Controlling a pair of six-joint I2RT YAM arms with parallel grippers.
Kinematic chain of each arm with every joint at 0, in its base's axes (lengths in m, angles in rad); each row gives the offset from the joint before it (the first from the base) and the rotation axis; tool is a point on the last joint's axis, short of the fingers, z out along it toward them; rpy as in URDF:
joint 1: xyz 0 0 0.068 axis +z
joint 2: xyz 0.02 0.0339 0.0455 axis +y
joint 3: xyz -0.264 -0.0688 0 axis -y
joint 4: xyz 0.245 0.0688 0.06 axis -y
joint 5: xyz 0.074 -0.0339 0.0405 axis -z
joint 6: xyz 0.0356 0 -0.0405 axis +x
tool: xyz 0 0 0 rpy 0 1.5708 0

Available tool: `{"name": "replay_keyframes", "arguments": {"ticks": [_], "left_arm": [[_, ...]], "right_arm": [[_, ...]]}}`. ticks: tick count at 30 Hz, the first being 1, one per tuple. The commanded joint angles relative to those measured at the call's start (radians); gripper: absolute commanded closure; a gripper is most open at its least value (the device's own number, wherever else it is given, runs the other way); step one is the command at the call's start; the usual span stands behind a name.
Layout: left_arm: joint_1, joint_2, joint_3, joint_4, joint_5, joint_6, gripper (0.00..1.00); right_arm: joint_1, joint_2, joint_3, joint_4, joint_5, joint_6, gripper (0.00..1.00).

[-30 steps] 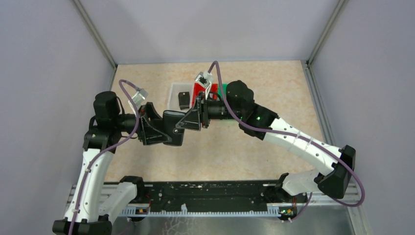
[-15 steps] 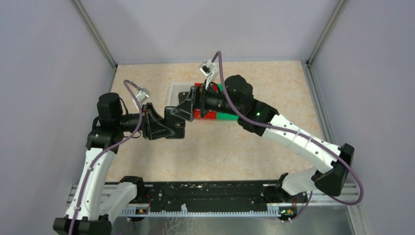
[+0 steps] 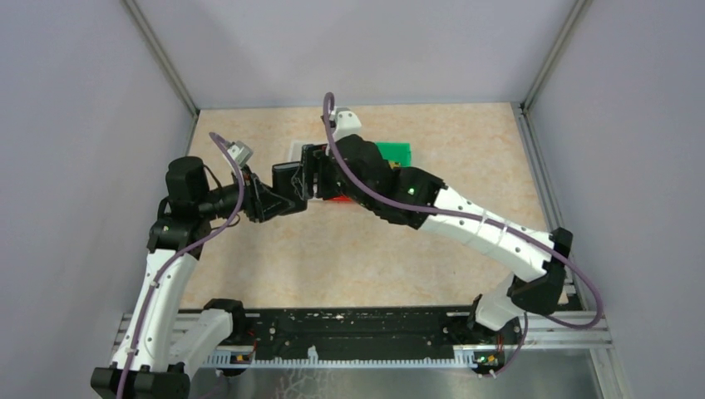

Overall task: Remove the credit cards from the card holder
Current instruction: Open the card holder.

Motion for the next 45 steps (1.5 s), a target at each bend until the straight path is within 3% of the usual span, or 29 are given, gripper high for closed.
{"name": "replay_keyframes", "arguments": {"ticks": [1,5,16,28,45], "left_arm": [[-0.003,-0.016,0.006,0.055,-0.055,0.037,1.0],[-0.003,-0.021,0.001,0.051,-0.062,0.048,1.0],[-0.003,-0.015,-0.001,0.049,-0.07,0.058,1.0],[-0.003,-0.001,0.01,0.058,-0.072,0.032,1.0],[-0.003,-0.02,0.0,0.06,-0.077,0.041,1.0]], "right_arm": [[0.027,0.078,0.109,-0.094,0.098,-0.012,0.42],[0.045,0.14,0.178,-0.123,0.116,-0.026,0.5],[0.077,0.299,0.39,-0.269,0.218,-0.048,0.58],[0.076,0.232,0.256,-0.242,0.221,-0.013,0.61],[0.092,0.295,0.312,-0.241,0.183,-0.009,0.61]]}}
